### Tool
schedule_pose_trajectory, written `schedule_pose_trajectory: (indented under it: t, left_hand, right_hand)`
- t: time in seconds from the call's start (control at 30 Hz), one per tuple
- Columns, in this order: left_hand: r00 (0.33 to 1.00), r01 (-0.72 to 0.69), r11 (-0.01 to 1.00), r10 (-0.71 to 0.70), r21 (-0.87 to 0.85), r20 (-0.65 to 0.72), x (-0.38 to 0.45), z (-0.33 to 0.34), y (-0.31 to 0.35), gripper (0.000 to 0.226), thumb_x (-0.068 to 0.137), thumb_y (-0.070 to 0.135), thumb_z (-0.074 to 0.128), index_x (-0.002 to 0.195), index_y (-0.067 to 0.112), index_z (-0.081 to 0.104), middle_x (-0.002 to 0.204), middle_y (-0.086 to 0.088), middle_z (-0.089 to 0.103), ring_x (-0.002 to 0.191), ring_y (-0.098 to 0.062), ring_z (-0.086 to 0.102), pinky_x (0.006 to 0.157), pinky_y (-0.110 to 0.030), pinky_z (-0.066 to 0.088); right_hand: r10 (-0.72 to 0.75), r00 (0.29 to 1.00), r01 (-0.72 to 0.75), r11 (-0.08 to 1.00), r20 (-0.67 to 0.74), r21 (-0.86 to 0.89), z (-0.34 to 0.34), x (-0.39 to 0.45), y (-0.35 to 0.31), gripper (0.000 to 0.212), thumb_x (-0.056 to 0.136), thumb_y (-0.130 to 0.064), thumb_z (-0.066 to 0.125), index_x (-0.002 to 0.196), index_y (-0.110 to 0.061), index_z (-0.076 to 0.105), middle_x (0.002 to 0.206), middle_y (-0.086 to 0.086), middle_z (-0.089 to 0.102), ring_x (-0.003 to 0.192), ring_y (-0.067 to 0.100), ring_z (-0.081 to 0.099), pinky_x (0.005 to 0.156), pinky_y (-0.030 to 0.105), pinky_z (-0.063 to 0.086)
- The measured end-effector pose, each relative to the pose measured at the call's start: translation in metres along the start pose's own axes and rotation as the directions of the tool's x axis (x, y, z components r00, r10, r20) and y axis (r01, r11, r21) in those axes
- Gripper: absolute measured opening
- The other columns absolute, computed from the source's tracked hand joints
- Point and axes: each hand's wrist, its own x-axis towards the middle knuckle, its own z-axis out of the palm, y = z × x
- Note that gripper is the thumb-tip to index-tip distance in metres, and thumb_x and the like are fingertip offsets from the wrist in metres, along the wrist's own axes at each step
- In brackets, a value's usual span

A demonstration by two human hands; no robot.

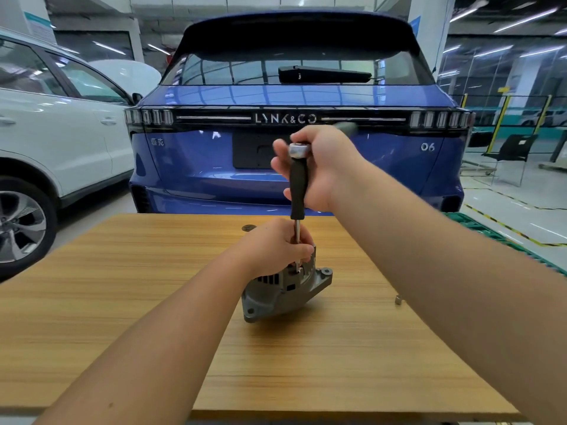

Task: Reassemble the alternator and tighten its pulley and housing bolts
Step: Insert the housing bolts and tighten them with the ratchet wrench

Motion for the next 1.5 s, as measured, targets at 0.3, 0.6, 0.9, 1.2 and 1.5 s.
schedule_pose_trajectory:
  t: [0.3, 0.6, 0.9, 1.2, 1.5]
  left_hand:
    - [1.0, -0.005, 1.0, 0.005, 0.031, -0.019, 0.005, 0.001, -0.004, 0.011, 0.098, 0.037, 0.067, 0.087, 0.038, 0.067, 0.08, 0.016, 0.071, 0.074, 0.002, 0.065, 0.064, -0.02, 0.046]
    - [1.0, 0.005, 0.999, -0.004, 0.043, -0.027, 0.006, 0.003, -0.005, 0.009, 0.098, 0.039, 0.067, 0.09, 0.035, 0.065, 0.081, 0.014, 0.072, 0.077, -0.001, 0.066, 0.066, -0.02, 0.046]
    - [1.0, 0.01, 1.0, -0.009, 0.027, -0.029, 0.001, 0.001, -0.002, 0.012, 0.098, 0.04, 0.068, 0.088, 0.033, 0.068, 0.08, 0.011, 0.072, 0.073, -0.003, 0.066, 0.063, -0.021, 0.045]
    - [1.0, 0.027, 0.999, -0.027, 0.031, -0.003, 0.003, 0.002, -0.003, 0.018, 0.099, 0.044, 0.064, 0.086, 0.032, 0.069, 0.081, 0.008, 0.072, 0.077, -0.009, 0.067, 0.066, -0.027, 0.051]
    - [0.999, 0.018, 0.996, -0.015, 0.088, -0.033, 0.004, 0.003, -0.001, 0.017, 0.101, 0.039, 0.062, 0.084, 0.038, 0.064, 0.077, 0.016, 0.069, 0.068, 0.009, 0.063, 0.06, -0.017, 0.042]
  right_hand:
    - [-0.825, 0.37, 0.679, -0.073, 0.426, -0.731, -0.025, 0.003, 0.039, 0.022, 0.094, 0.003, 0.054, 0.107, -0.002, 0.071, 0.103, 0.008, 0.068, 0.095, 0.025, 0.062, 0.08, 0.037, 0.051]
    - [-0.622, 0.576, 0.517, -0.226, 0.531, -0.826, -0.021, 0.002, 0.031, 0.045, 0.101, -0.041, 0.04, 0.139, -0.017, 0.049, 0.123, 0.001, 0.05, 0.097, 0.018, 0.049, 0.071, 0.033, 0.038]
    - [-0.562, 0.631, 0.377, -0.381, 0.535, -0.845, -0.01, -0.002, 0.01, 0.045, 0.106, -0.051, 0.031, 0.091, -0.023, 0.063, 0.084, -0.008, 0.053, 0.076, 0.019, 0.054, 0.057, 0.03, 0.032]
    - [-0.114, 0.988, 0.042, 0.852, -0.106, -0.521, -0.004, 0.001, -0.023, 0.012, 0.098, -0.016, 0.048, 0.094, -0.009, 0.057, 0.088, 0.003, 0.073, 0.065, 0.021, 0.07, 0.066, 0.037, 0.063]
    - [-0.616, 0.787, 0.605, 0.783, -0.041, -0.147, -0.015, 0.001, 0.036, 0.008, 0.1, -0.017, 0.059, 0.093, -0.014, 0.062, 0.085, 0.0, 0.071, 0.082, 0.015, 0.064, 0.075, 0.033, 0.053]
